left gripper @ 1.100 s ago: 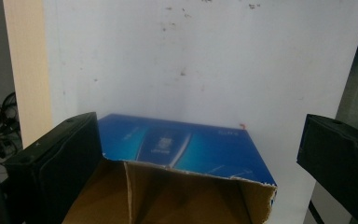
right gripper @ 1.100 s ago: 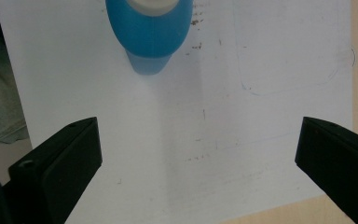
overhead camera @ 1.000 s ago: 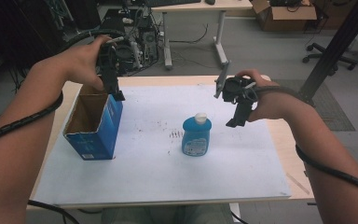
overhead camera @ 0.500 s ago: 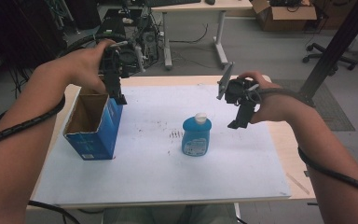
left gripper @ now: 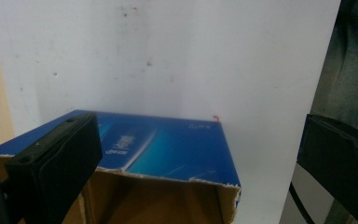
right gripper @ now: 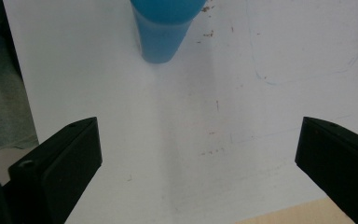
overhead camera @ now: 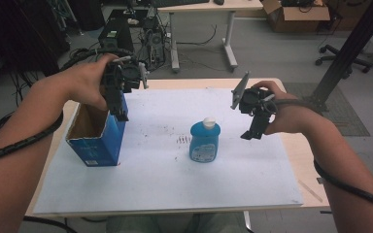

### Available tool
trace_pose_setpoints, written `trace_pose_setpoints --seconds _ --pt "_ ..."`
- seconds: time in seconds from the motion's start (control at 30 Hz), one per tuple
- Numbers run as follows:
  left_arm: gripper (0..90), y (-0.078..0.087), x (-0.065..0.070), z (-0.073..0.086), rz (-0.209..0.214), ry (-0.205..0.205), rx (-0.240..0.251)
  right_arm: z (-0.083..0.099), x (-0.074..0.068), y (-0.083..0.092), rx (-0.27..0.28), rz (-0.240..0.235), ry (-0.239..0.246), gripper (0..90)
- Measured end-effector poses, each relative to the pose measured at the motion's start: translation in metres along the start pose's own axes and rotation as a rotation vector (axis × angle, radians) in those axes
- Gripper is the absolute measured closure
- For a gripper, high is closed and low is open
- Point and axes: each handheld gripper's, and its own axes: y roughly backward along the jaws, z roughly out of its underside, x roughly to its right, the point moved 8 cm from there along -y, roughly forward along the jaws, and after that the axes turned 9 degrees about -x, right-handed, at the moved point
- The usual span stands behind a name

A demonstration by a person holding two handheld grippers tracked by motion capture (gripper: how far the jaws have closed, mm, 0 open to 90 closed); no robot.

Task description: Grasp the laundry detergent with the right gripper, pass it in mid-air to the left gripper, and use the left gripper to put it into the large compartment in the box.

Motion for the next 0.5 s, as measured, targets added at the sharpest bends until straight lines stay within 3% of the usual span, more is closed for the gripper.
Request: trace_pose_setpoints --seconds 0.5 --pt "0.2 -0.03 0.028 -0.004 0.039 -0.012 0.026 0.008 -0.004 -0.028 0.031 -0.037 -0.024 0.1"
